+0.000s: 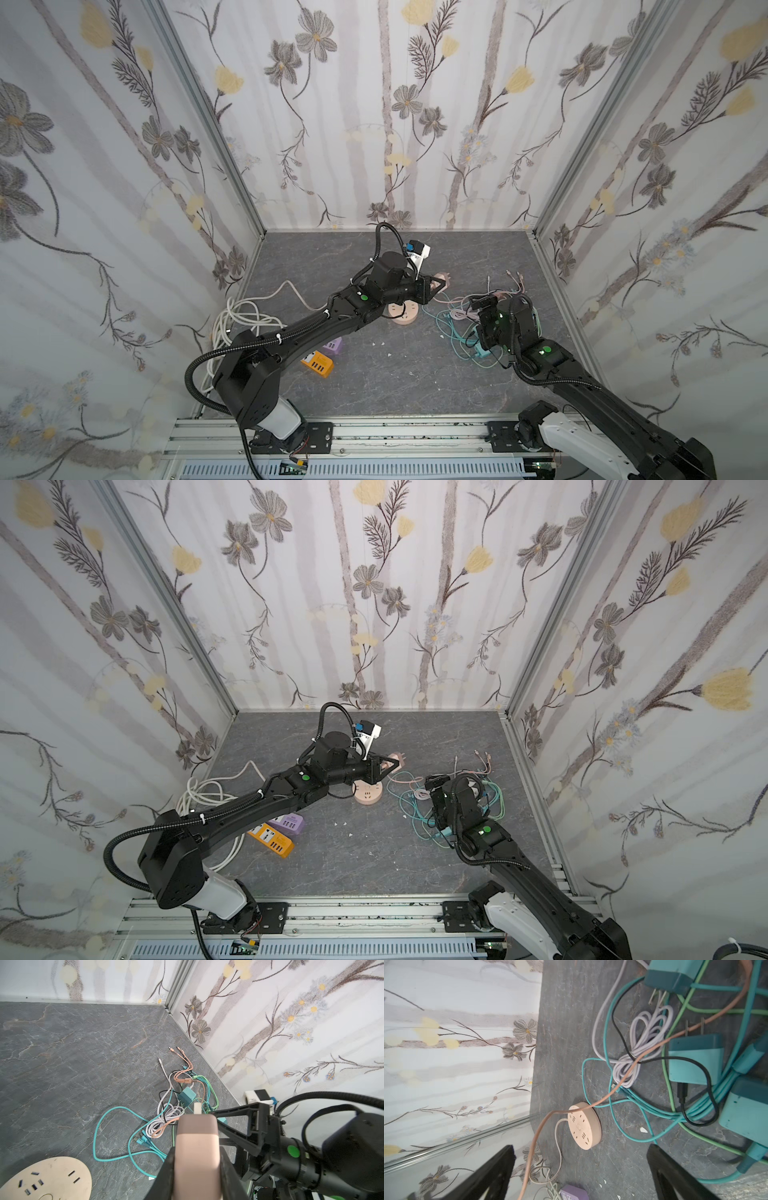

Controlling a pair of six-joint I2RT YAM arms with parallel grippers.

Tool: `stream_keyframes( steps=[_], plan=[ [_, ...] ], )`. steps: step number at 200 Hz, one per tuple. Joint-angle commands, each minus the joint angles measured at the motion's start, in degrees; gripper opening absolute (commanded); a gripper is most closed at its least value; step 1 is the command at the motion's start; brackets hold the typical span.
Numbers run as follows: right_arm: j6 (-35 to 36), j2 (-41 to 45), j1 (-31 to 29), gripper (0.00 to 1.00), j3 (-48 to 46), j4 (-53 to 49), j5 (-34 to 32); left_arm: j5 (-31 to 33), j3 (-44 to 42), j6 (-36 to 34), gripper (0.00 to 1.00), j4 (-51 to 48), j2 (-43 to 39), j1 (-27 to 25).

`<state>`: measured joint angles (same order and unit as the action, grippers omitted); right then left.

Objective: Insert the plug
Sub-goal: 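Grasp the pink charger with the left gripper while the right gripper releases it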

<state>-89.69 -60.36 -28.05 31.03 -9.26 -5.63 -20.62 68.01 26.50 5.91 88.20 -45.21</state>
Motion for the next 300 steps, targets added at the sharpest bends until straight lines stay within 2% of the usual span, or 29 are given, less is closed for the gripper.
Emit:
stream_keyframes(
  steps=[1, 28, 51, 93, 163, 187, 195, 207, 233, 252, 269, 300],
  plan=[
    [-2.41, -2.36, 0.30, 0.99, -0.54, 9.62, 5.66, -1.33, 0.81, 2.06, 0.00, 0.93, -2.02, 0.47],
    [-3.14, -7.67, 1.38, 0.99, 0.85, 13.84, 10.79, -0.05, 0.87, 3.29, 0.00, 0.89, -5.10, 0.61],
    [-5.32, -11.28, 1.88, 0.99, 1.88, 15.46, 11.21, -2.23, 2.08, 4.61, 0.00, -0.05, -6.82, 1.15],
    [-12.29, -18.22, 1.88, 0.99, 2.86, 20.39, 12.46, -4.66, -0.07, 6.28, 0.00, 4.53, -10.91, 1.31],
    [-17.85, -25.65, 2.28, 0.96, 2.82, 29.20, 6.05, -5.15, -3.22, 6.71, 0.00, 5.84, -15.83, 2.79],
    [-18.83, -29.33, 2.13, 0.87, 4.19, 33.04, 8.76, -7.92, -3.88, 7.16, 0.00, 6.67, -17.38, 3.61],
    [-19.49, -30.25, 1.94, 0.80, 4.13, 34.51, 8.61, -8.60, -4.17, 7.25, 0.00, 7.14, -17.81, 3.80],
    [-19.19, -31.29, 1.74, 0.66, 3.86, 36.98, 7.56, -8.97, -4.76, 7.34, 0.00, 7.73, -18.69, 4.20],
    [-17.55, -31.30, 1.53, 0.26, 3.13, 40.24, 5.41, -11.70, -4.68, 7.57, 0.00, 7.40, -19.92, 5.49],
    [-15.38, -27.75, 0.83, 0.09, 3.75, 40.29, 3.14, -14.76, -2.28, 7.27, 0.00, 3.45, -19.32, 6.71],
    [-9.38, -21.66, 0.57, 0.00, 6.49, 33.78, 0.29, -14.22, -0.75, 5.15, 0.00, -0.80, -19.04, 6.80],
    [9.68, -9.30, 0.61, 0.00, 15.64, 18.04, -7.67, -10.46, 1.39, 1.71, 0.00, -6.63, -18.43, 6.75]
  ],
)
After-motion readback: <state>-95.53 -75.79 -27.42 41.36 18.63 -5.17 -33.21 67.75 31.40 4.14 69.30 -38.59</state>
